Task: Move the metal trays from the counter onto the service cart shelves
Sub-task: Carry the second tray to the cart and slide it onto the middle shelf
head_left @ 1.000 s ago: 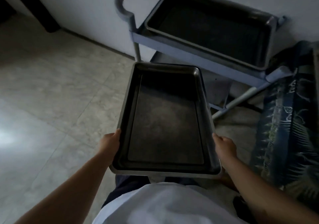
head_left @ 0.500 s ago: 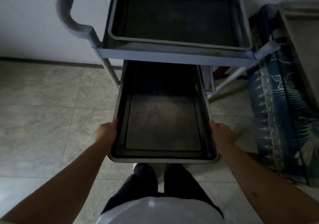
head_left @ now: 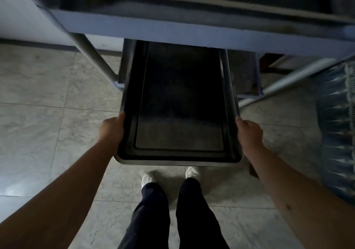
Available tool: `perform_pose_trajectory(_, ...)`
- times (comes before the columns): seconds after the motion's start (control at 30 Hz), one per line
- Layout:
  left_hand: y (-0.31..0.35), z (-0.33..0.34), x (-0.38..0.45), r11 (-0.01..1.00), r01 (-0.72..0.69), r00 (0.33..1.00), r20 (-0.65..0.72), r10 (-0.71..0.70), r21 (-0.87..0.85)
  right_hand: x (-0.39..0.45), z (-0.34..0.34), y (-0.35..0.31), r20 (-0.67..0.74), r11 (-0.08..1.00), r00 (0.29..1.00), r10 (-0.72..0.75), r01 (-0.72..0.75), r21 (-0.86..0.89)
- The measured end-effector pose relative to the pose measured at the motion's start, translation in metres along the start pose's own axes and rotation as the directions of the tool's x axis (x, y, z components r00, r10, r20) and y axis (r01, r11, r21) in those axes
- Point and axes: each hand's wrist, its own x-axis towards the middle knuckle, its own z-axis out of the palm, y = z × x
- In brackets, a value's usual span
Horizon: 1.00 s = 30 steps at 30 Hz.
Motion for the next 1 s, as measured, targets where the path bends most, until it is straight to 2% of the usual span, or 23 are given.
perform_pose_trajectory(0.13, -0.004, 0.028, 0.024, 0.997, -0.007, 1.000, -0.020, 0.006, -0.071, 0.036, 0.022, 0.007, -0.031, 0.997, 0.999, -0.007, 0.010, 0.078)
perform_pose_trajectory(0.43, -0.004, 0.068, 0.046, 0.983, 0.014, 0.997, -0.070, -0.028, -0.182, 0.097, 0.053, 0.017, -0.087, 0.985, 0.990, -0.111, 0.121, 0.120)
perform_pose_trajectory(0.7, -0.007, 0.104, 0.054, 0.953, 0.020, 0.998, -0.054, -0.039, -0.303, 0.140, 0.064, 0.025, -0.050, 0.974, 0.991, -0.128, 0.135, 0.182)
perform_pose_trajectory(0.87, -0.004, 0.121, 0.046, 0.884, 0.070, 0.996, -0.014, -0.087, -0.462, 0.173, 0.060, 0.012, -0.035, 0.971, 0.974, -0.223, 0.225, 0.082)
perform_pose_trajectory(1.0, 0.004, 0.131, 0.038, 0.851, 0.073, 0.994, -0.031, -0.105, -0.519, 0.192, 0.051, -0.010, 0.027, 0.976, 0.975, -0.219, 0.219, 0.004)
